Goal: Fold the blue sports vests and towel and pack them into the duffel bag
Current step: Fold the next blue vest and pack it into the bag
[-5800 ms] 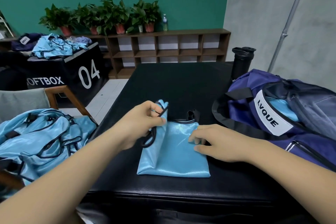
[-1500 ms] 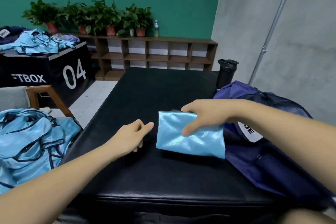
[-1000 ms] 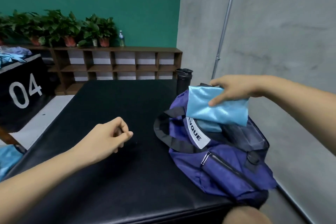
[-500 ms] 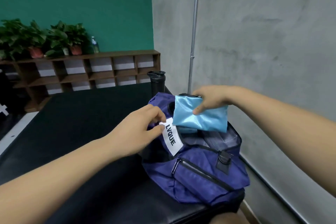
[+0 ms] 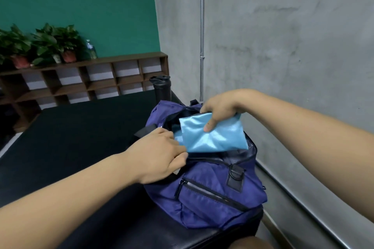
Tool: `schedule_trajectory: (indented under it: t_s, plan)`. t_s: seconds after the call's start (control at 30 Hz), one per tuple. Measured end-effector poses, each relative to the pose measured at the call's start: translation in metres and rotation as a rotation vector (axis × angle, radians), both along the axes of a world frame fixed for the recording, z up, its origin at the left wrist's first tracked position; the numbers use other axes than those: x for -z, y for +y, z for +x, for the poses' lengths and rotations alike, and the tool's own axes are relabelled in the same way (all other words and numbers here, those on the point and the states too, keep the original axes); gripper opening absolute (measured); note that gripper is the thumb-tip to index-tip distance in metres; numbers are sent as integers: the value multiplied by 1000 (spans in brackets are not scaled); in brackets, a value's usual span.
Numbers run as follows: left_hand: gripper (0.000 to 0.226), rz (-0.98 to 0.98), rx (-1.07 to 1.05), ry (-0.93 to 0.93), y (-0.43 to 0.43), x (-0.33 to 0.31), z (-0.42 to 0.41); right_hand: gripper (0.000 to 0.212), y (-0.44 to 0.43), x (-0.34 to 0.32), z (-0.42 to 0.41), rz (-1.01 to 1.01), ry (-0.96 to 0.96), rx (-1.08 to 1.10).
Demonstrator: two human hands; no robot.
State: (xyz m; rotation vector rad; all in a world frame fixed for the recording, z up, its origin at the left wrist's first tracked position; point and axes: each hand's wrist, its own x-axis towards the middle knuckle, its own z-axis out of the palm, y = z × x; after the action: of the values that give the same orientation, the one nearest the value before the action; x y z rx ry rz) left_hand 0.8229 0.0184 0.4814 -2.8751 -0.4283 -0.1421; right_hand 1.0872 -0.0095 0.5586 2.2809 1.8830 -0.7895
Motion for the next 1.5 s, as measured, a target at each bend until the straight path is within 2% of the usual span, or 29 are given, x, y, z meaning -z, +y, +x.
schedule_trajectory:
  t_s: [0.13, 0.27, 0.33, 0.4, 0.43, 0.5, 0.6, 0.67, 0.73, 0.8, 0.87, 0.9, 0.97, 1.03, 1.07, 1.27, 1.37, 1.5]
  plan:
    - [46, 19, -32, -3, 1, -1, -23, 25, 12, 22, -14, -42, 49, -103]
    - [50, 20, -130, 57, 0, -6, -25, 14, 27, 55, -29, -137, 234, -122]
    - [45, -11, -191, 54, -2, -10, -15, 28, 35, 74, -36, -84, 125, -169]
    - [32, -70, -238, 23, -3, -12, -2, 49, 39, 90, -41, 18, -49, -245]
    - [27, -121, -267, 27, -4, -13, 6, 43, 39, 96, -43, 71, -101, -281]
    - [23, -234, -309, 56, -3, -15, 23, 12, 34, 96, -44, 195, -158, -328]
    - [36, -309, -334, 150, 0, -15, 49, 16, 21, 83, -34, 444, -103, -263]
    - [50, -357, -329, 269, 1, -13, 64, 16, 15, 76, -19, 689, -97, -189]
    - [61, -388, -333, 390, 1, -10, 74, 27, 9, 75, 1, 822, -268, -107]
    - [65, -413, -365, 465, -1, -8, 81, 50, 3, 77, 20, 741, -407, 46]
    - [66, -439, -388, 499, -4, -5, 85, 63, -2, 81, 36, 541, -369, 197]
    - [66, -447, -395, 505, -5, -3, 87, 59, -3, 85, 41, 455, -322, 236]
    - [64, -465, -409, 516, -6, 0, 91, 39, -3, 89, 49, 392, -237, 232]
    - [62, -479, -426, 531, -5, 3, 92, 16, -4, 86, 48, 430, -216, 199]
    - [62, -484, -433, 536, -3, 5, 93, 11, -5, 81, 46, 474, -198, 192]
    - [60, -469, -436, 545, 5, 23, 105, 22, -4, 49, 25, 667, 47, 290]
    - [60, -445, -437, 532, 7, 34, 110, 20, -6, 56, 19, 626, 72, 284]
    - [60, -413, -399, 475, -1, 27, 102, 13, -11, 88, 12, 494, -2, 240]
